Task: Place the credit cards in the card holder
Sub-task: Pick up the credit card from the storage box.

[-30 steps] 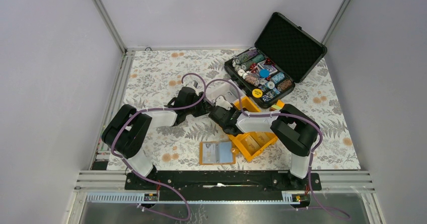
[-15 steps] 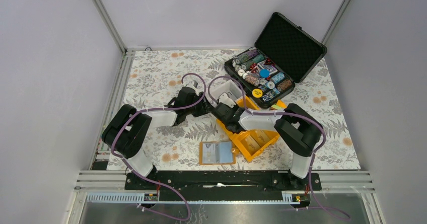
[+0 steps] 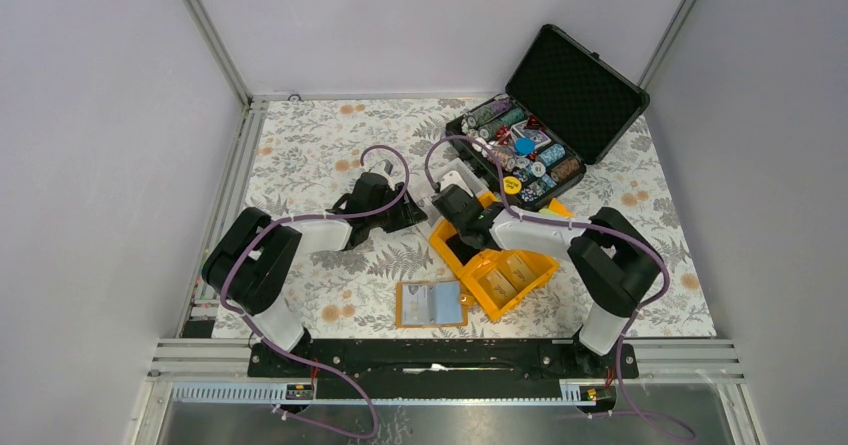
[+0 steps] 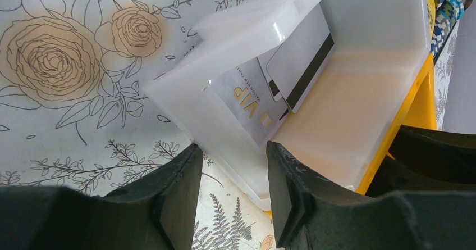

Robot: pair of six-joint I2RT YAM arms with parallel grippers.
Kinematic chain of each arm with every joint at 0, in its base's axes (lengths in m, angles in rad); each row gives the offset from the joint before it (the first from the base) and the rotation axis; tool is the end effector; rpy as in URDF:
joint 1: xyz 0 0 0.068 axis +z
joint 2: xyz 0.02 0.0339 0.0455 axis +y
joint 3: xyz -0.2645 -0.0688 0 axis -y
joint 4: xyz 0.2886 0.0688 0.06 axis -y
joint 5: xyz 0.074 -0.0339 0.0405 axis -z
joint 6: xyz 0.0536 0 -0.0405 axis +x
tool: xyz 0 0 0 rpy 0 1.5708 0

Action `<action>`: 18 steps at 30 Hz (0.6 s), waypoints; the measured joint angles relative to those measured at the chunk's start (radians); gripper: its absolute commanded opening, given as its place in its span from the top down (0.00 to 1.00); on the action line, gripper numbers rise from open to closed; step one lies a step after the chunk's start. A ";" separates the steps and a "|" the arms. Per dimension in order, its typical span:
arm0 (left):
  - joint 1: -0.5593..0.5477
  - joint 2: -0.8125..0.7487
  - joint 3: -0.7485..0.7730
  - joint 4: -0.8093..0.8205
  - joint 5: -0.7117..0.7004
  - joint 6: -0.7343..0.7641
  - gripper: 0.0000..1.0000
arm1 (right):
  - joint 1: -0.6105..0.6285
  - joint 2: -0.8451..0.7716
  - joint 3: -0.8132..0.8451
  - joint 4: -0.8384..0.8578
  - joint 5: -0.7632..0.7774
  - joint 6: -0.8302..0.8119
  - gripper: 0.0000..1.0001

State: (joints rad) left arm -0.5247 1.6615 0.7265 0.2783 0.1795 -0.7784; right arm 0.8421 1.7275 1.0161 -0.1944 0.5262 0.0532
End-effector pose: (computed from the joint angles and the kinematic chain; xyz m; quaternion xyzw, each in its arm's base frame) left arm 0.3102 -0.1906 0.1030 -0.0738 0.8916 -0.3305 0.3007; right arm 0.2820 0.2755 0.1371 -0.2724 0.8752 -0.0852 0.3905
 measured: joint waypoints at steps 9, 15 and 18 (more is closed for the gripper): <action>0.000 0.000 0.000 0.000 -0.002 0.000 0.82 | 0.000 0.068 0.001 -0.003 -0.011 -0.011 0.64; 0.000 0.000 0.000 0.001 -0.007 0.000 0.83 | 0.001 0.078 0.001 -0.003 0.033 -0.013 0.69; 0.000 0.000 0.000 0.001 -0.007 0.000 0.83 | 0.002 0.081 0.001 -0.003 0.050 -0.011 0.71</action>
State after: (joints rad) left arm -0.5243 1.6615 0.7265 0.2794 0.1726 -0.7788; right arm 0.8444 1.8088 1.0168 -0.1970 0.5762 0.0418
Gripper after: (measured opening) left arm 0.457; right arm 0.314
